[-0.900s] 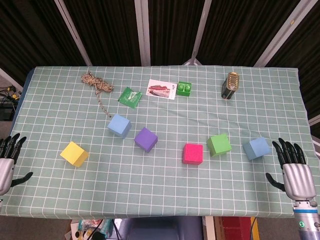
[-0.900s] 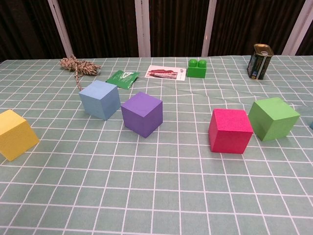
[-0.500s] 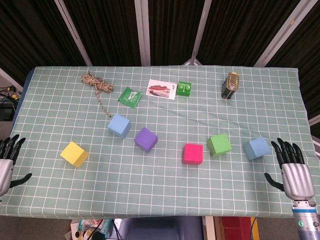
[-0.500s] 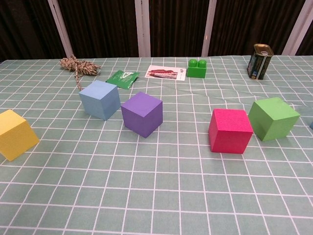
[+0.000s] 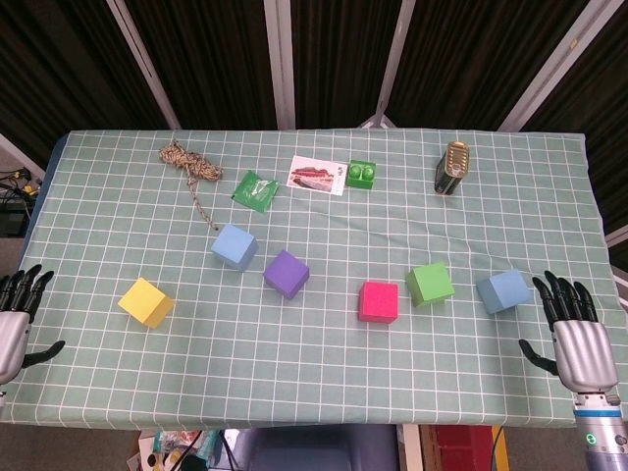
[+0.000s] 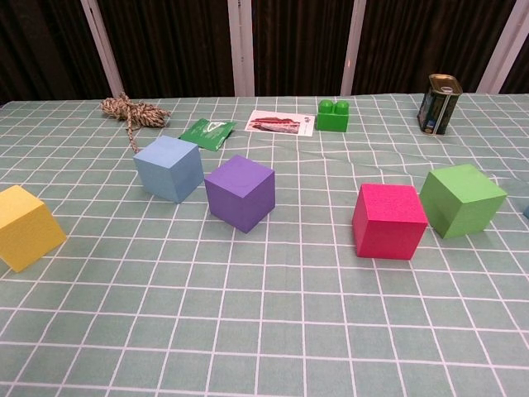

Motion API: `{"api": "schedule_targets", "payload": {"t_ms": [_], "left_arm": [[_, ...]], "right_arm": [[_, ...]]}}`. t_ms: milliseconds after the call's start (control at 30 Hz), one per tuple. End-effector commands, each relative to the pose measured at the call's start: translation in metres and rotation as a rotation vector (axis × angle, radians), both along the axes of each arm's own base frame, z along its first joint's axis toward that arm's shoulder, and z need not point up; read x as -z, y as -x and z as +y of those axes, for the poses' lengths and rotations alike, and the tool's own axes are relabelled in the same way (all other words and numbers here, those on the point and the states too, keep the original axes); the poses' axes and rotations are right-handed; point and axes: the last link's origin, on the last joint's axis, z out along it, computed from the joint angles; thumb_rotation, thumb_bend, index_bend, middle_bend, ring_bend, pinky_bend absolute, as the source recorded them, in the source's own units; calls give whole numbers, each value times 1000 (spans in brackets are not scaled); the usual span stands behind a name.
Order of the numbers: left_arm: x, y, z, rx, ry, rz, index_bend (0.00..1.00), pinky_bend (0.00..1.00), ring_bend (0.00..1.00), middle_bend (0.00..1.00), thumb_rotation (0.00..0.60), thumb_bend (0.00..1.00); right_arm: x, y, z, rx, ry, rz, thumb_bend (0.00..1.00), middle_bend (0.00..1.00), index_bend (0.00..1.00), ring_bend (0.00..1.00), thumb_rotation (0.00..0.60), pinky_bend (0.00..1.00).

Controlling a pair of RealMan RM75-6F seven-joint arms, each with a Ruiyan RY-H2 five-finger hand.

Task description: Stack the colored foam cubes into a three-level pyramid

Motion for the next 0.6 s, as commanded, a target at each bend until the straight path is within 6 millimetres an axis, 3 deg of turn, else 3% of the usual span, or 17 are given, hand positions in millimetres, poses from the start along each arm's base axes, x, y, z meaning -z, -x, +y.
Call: {"api": "schedule_targets", "payload": {"t_ms": [33,400,600], "left_arm": [[1,-1,0,2,4,3,0,0,0,0,600,0],[0,-6,4,23,12,11,0,0,0,0,600,0],[-4,-31,19,123,14,46,0,11,0,0,600,27]], "right_arm": [[0,0,0,0,0,-2,249,0,0,0,600,22],[0,0,1,2,-2,-9,249,0,0,0,600,22],[1,0,-1,9,-7,-20,249,0,0,0,600,22]]}}
